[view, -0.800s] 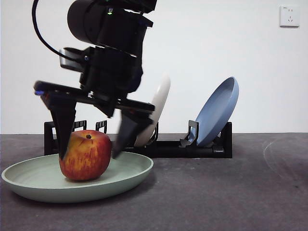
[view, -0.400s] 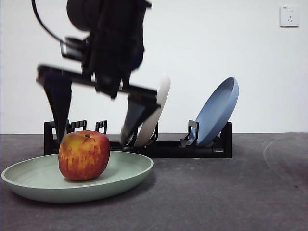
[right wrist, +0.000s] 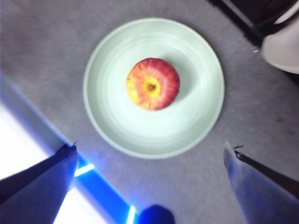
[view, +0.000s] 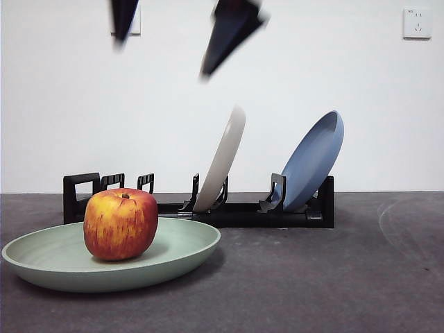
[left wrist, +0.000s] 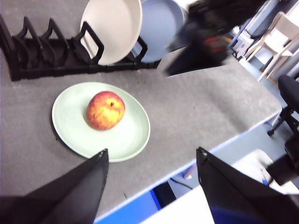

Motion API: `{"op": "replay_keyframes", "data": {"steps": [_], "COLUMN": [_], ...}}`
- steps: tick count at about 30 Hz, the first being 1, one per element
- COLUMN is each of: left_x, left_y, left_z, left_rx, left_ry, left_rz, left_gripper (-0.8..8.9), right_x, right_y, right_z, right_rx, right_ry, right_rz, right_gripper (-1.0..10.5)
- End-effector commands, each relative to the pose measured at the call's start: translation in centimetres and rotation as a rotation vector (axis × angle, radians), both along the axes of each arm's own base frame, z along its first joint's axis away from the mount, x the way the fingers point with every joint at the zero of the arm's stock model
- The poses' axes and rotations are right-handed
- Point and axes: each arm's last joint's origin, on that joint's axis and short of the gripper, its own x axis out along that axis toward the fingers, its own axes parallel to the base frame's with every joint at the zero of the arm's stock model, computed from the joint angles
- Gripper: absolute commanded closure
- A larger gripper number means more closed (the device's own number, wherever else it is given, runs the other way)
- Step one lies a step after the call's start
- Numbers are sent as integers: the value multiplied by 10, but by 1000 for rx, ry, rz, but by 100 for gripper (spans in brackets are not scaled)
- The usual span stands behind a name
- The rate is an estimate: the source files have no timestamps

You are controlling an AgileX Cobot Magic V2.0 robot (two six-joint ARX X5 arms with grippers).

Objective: Take the green plate from the plate rack,put the plate on the table,take the apple from the table,put the apple in the plate

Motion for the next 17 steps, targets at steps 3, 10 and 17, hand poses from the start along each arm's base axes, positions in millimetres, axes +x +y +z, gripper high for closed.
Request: {"op": "replay_keyframes", "data": {"steps": [3, 10, 17], "left_x": [9, 27, 48], "left_y": [-11, -35, -66], "left_z": [5, 12, 17], "left_rx": [25, 114, 163], "left_ry": [-12, -13, 4], "left_rz": [17, 24, -38], "left_gripper": [499, 499, 498], "right_x": [-30, -81, -125], "right_y": [-41, -111, -173], "right_z": [44, 70, 49], "right_rx": [47, 111, 250], "right_ry": [-79, -165, -223], "right_rz": [11, -64, -177], "right_gripper": [349, 349, 349]}}
